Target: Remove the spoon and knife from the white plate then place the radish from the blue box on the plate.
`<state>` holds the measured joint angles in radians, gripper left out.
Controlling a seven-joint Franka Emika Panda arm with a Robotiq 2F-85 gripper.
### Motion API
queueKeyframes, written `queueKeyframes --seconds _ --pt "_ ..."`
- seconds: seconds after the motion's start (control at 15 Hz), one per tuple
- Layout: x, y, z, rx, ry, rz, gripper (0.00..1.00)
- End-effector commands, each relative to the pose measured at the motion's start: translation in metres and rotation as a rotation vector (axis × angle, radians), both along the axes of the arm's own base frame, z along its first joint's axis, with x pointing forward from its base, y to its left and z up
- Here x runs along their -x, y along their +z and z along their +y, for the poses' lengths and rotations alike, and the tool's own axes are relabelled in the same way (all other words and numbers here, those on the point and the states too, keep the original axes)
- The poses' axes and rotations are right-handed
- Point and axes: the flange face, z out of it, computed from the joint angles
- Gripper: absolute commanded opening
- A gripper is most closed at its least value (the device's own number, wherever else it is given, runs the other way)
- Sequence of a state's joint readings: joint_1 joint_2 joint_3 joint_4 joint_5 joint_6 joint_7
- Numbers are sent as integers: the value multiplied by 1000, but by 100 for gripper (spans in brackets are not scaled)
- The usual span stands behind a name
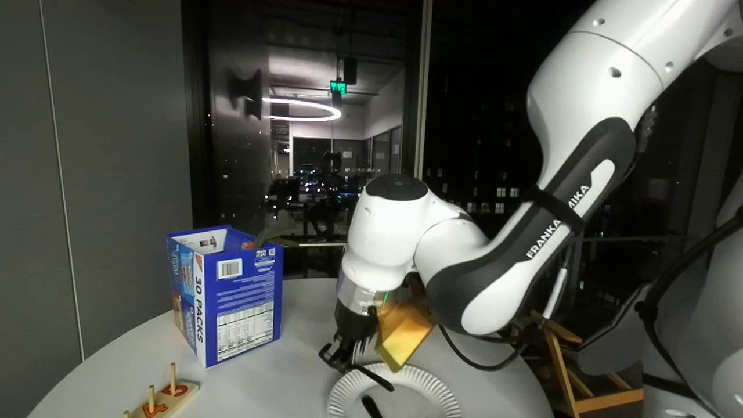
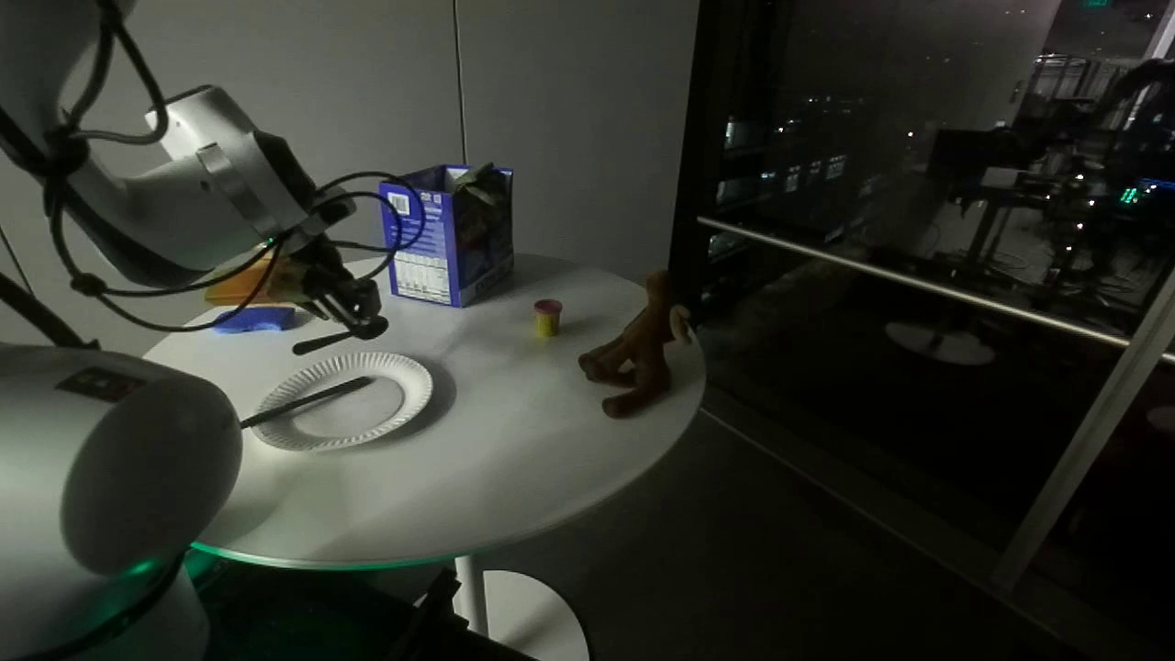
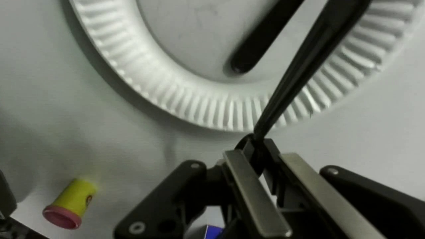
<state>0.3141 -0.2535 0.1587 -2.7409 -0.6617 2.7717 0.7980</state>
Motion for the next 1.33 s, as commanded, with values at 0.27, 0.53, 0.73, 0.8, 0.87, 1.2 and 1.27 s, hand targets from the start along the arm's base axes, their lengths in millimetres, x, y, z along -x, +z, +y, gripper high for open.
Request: queueKeyframes --seconds 0.27,0.53,0.73,0.8,0.87,1.2,1.27 --pt "-13 53 -84 -162 -30 126 10" --pt "-6 83 -154 -66 -209 164 10" --pt "-6 87 -181 -11 -212 228 11" --pt "-5 82 -185 -7 -205 263 11" --pt "-4 75 -182 -3 -196 293 11" --pt "-6 39 -193 -7 -186 377 11" --pt "-7 31 -193 -8 -181 388 11"
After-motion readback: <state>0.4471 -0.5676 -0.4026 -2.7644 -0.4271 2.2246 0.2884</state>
